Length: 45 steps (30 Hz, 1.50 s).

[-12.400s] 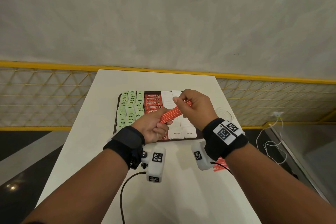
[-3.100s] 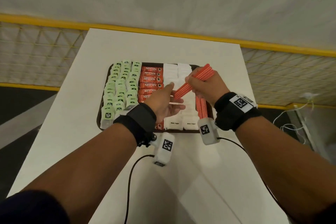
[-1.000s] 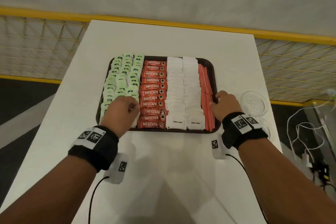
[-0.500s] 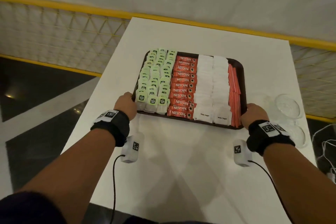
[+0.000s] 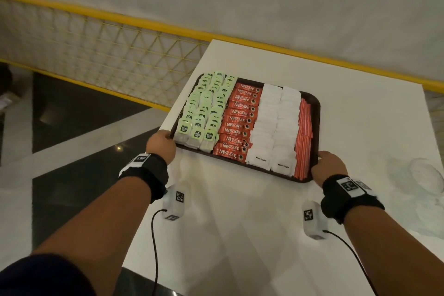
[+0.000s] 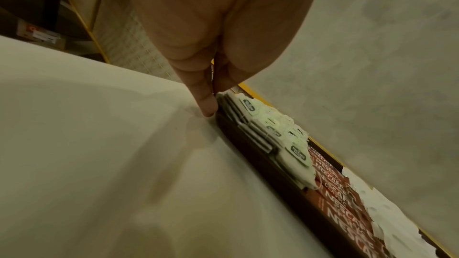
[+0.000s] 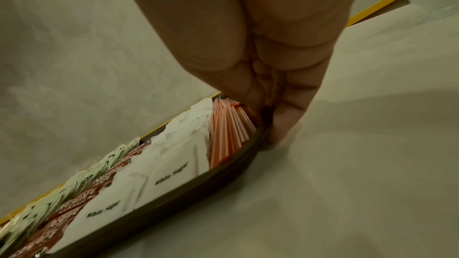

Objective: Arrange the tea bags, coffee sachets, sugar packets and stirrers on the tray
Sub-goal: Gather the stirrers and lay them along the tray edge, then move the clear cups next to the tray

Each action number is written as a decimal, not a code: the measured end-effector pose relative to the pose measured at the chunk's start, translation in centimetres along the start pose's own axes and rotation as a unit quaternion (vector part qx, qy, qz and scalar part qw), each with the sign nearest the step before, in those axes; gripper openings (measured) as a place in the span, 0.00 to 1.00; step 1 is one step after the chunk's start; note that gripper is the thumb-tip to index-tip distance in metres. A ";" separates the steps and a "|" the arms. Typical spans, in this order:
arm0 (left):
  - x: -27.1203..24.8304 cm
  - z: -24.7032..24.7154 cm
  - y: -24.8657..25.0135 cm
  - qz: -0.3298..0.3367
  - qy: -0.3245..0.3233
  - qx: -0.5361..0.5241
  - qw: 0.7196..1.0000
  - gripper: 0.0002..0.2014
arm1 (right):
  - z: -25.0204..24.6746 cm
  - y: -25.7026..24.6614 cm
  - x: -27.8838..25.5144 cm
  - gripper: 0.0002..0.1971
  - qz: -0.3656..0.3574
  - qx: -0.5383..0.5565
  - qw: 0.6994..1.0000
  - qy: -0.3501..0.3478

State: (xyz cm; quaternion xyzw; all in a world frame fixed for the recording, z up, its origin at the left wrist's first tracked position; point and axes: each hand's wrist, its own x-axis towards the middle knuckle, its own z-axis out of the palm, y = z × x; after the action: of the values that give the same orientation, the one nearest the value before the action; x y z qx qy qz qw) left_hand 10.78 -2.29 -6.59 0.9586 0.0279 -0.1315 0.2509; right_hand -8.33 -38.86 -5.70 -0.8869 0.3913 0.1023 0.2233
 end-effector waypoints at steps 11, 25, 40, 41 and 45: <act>3.3 -0.9 -1.8 0.007 -0.025 -0.059 0.998 0.16 | 0.4 -3.7 0.5 0.10 -0.002 -0.014 1.000 -0.005; 2.0 -2.5 5.0 0.131 0.044 0.064 0.988 0.17 | -2.8 -3.0 -2.0 0.23 0.006 0.110 0.993 0.053; -14.2 7.8 29.4 0.489 -0.160 -0.050 0.856 0.16 | -18.9 10.8 -11.6 0.13 0.031 0.139 0.972 0.186; -15.5 9.0 30.3 0.497 -0.178 -0.050 0.848 0.17 | -19.2 12.6 -12.4 0.11 0.046 0.130 0.972 0.190; -19.3 13.1 32.7 0.509 -0.229 -0.004 0.830 0.23 | -18.1 19.1 -14.5 0.12 0.111 0.103 0.979 0.135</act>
State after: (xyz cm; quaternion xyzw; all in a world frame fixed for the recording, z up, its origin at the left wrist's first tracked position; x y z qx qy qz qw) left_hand -7.03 -36.93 3.06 0.7784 -0.5219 -0.2007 0.2855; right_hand -32.12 -49.45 9.30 -0.8160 0.5221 -0.0354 0.2455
